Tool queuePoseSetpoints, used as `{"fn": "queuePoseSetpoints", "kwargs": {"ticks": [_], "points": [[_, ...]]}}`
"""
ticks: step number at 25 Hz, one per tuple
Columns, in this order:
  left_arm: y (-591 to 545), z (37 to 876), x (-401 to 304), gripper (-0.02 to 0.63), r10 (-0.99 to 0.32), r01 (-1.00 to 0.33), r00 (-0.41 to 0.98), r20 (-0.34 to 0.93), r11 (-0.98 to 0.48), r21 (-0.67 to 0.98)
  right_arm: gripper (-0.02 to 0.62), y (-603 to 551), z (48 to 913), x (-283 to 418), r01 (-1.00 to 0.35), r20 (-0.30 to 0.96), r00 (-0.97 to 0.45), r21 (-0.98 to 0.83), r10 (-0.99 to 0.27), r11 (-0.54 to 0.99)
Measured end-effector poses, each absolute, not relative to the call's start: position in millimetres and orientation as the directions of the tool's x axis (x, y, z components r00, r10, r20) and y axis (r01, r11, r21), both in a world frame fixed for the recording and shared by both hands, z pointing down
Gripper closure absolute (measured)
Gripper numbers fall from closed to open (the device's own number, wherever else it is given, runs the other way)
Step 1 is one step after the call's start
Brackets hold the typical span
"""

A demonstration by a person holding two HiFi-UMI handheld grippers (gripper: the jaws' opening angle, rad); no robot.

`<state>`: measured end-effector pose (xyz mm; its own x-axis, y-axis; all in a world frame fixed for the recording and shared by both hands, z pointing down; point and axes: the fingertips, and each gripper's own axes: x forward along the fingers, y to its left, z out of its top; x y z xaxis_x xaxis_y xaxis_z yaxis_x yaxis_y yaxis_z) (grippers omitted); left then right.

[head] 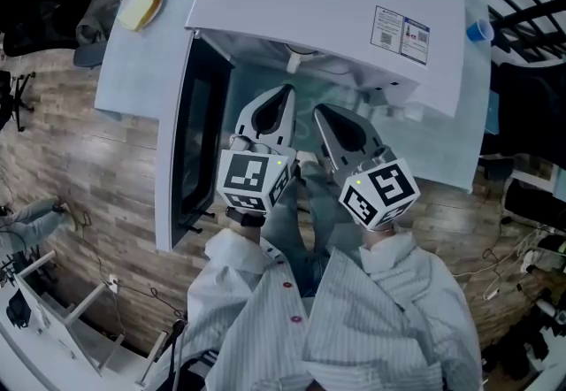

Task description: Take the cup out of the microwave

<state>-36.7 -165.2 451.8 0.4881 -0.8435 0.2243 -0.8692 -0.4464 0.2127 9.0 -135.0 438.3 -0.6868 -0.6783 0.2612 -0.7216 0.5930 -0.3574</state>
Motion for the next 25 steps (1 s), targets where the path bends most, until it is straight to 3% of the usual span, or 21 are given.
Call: {"fn": "queuePoseSetpoints", "kwargs": {"ticks": [11,19,25], "points": [[-177.0,470.4,-37.9,0.594,-0.847,-0.879,0.472,0.246,-0.431,0.204,0.56,-134.7,452.0,14.2,-0.717,0.278,-0.689,-0.391,-0.669,0.577],[-193.1,487.4,-37.2,0.489,-0.847,-0.889,0.455,0.275,-0.411,0.203,0.56,-139.1,456.6,19.8,-0.723,0.284,-0.681,-0.403,-0.675,0.56],[-203.3,502.8,-37.7,0.474,-0.837,-0.891,0.454,0.307,-0.413,0.191,0.56,-142.3,461.9,23.0,-0.724,0.293,-0.679,-0.419,-0.673,0.548]]}}
